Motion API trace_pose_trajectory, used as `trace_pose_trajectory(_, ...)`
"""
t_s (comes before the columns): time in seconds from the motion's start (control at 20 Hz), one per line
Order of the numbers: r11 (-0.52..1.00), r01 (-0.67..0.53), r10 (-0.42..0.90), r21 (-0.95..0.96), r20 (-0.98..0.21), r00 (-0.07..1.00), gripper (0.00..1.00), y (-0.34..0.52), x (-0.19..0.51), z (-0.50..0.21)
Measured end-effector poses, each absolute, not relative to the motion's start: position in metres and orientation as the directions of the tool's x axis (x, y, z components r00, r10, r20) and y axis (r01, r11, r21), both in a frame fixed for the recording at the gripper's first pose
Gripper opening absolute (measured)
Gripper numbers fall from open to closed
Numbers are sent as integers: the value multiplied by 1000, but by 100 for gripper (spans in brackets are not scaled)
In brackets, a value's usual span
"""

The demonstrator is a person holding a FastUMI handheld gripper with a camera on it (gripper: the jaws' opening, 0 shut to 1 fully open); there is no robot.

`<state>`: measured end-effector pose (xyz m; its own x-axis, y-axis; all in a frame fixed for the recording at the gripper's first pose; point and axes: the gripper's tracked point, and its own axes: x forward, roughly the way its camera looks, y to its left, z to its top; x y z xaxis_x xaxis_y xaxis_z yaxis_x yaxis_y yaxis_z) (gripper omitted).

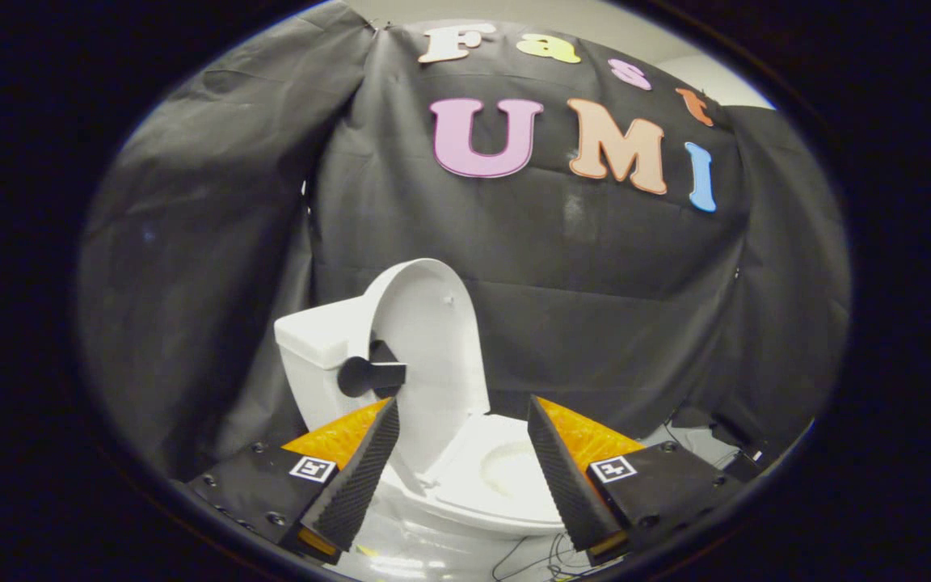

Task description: Open the toilet lid.

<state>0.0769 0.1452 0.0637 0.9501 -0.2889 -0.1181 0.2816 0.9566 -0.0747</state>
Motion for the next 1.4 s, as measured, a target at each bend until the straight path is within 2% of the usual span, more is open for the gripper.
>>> trace_pose_trajectory(0.5,925,378,-379,-29,-102,920,98,25,20,81)
trace_pose_trajectory(1.0,964,264,-265,-28,-63,962,98,6,-13,66)
trace_pose_trajectory(1.15,962,274,-275,-18,-48,960,98,2,-21,65)
trace_pose_trajectory(1.4,925,373,-375,68,19,927,98,-37,-39,93)
